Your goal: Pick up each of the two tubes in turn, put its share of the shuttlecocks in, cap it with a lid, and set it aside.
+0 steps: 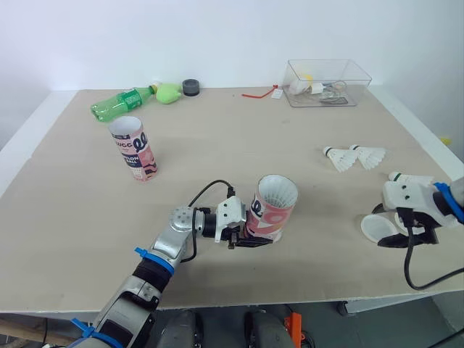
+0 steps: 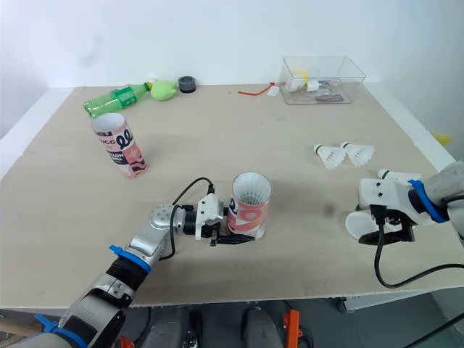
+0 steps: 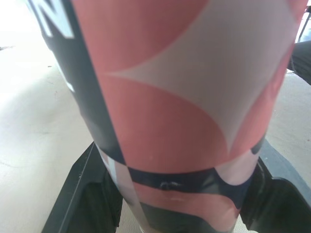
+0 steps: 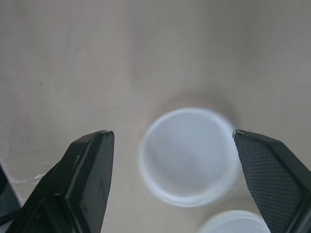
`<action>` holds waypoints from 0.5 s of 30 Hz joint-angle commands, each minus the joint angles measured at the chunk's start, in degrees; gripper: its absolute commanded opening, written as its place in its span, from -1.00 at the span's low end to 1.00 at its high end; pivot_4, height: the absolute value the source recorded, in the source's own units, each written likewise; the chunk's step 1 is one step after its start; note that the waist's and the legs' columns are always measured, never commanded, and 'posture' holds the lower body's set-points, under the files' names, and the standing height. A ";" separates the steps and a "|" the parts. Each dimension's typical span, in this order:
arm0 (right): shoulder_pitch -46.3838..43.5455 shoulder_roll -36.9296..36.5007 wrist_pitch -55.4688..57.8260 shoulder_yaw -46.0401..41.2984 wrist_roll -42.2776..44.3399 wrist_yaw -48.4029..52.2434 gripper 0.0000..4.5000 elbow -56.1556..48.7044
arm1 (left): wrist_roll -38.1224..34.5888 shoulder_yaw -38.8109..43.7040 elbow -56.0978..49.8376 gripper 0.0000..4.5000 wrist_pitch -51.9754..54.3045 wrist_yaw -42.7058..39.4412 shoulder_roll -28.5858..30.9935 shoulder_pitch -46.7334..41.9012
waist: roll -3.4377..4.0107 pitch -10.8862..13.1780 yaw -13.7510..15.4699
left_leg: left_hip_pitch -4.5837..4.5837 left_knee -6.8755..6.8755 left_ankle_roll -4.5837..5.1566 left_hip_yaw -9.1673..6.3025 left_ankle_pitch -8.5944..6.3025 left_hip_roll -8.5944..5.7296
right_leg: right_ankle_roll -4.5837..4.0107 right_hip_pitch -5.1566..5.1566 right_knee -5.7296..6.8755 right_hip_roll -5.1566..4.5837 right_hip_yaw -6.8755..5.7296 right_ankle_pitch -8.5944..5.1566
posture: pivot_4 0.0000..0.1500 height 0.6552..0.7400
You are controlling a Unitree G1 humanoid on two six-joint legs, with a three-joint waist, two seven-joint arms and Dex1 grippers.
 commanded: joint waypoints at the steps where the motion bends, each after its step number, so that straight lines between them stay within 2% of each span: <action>1: -5.44 1.08 -3.81 1.16 -3.12 0.08 0.87 5.11 | -0.34 -0.48 -1.17 0.02 0.61 0.21 -0.38 0.31 | -0.01 0.01 0.00 | 0.00 0.00 0.00 0.00 0.00 0.00 | -0.15 0.00 0.00 0.00 0.00 0.09 | 1.00 1.00; 9: -16.70 7.47 -16.03 7.78 -12.42 -2.38 0.87 24.86 | -0.63 -0.40 -1.68 0.02 1.36 0.54 -0.95 0.39 | -0.01 0.01 -0.01 | -0.02 -0.01 0.00 0.00 0.00 -0.06 | -0.23 0.00 0.00 0.00 0.07 0.13 | 1.00 1.00; 15: -22.32 10.14 -22.02 10.45 -16.96 -3.64 0.87 35.23 | -0.79 -0.49 -2.76 0.02 1.99 0.95 -0.54 1.13 | 0.00 0.02 -0.06 | -0.01 -0.01 0.01 0.00 0.00 -0.08 | -0.23 0.01 0.00 -0.01 0.10 0.14 | 1.00 1.00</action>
